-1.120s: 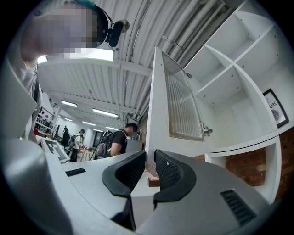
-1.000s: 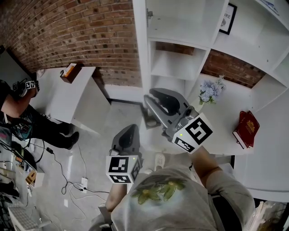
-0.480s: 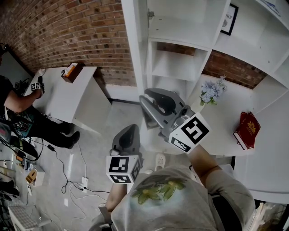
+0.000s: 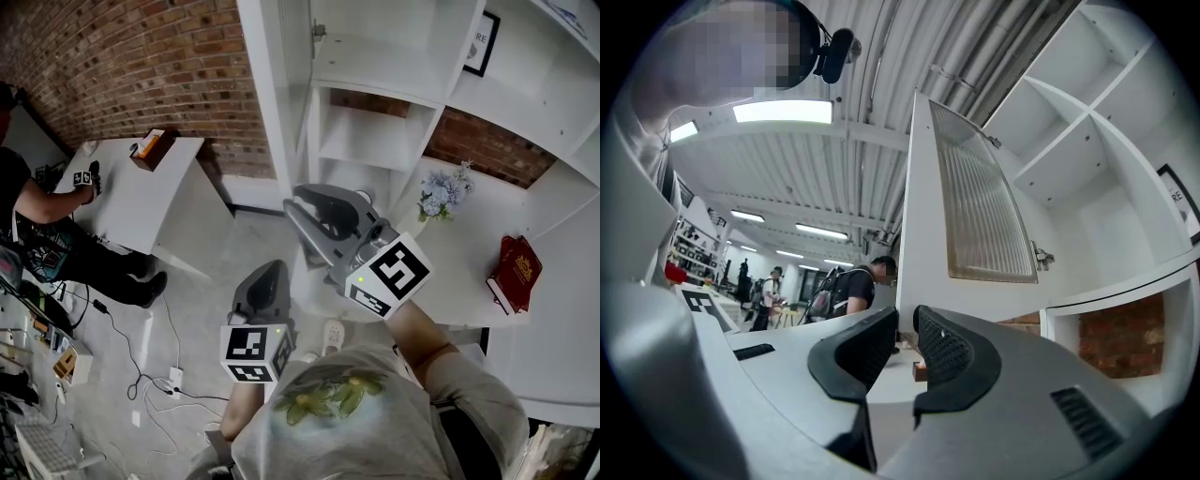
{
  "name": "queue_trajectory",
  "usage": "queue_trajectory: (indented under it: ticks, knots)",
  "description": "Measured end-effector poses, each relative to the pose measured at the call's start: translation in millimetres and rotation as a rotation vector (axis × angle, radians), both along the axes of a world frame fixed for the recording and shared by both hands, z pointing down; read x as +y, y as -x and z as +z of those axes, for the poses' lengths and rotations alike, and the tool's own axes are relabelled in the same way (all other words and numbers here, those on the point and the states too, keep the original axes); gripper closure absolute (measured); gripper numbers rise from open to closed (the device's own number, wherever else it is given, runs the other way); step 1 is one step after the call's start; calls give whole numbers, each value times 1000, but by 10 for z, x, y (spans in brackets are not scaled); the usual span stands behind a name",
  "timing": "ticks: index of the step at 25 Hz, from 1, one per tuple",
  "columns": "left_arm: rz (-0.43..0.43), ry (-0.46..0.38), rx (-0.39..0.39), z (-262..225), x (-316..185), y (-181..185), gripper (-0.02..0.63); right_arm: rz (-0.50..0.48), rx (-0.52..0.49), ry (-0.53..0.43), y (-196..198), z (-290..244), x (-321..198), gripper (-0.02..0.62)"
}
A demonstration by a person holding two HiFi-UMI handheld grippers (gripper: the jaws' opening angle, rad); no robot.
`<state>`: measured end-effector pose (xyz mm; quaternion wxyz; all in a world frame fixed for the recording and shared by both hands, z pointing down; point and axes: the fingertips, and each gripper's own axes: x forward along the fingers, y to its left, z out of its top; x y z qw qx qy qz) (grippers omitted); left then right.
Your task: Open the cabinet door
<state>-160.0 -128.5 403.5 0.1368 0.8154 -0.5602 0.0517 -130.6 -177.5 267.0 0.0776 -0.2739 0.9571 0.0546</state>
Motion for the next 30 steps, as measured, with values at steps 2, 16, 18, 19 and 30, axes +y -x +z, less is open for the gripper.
queue_trajectory:
  ticks: [2, 16, 18, 19, 30]
  knots:
    - [-2, 1, 1, -1, -2, 12, 598, -4, 2, 1, 27, -4, -6, 523]
    - [-45, 2, 9, 9, 15, 187, 598, -51, -27, 40, 234, 14, -57, 523]
    - [-58, 3, 12, 20, 30, 228, 598, -51, -30, 42, 252, 25, -63, 523]
    - [-64, 3, 13, 25, 41, 245, 598, -51, -31, 43, 255, 29, -62, 523]
    - [-96, 18, 25, 56, 160, 368, 598, -32, -63, 51, 236, 3, -35, 523]
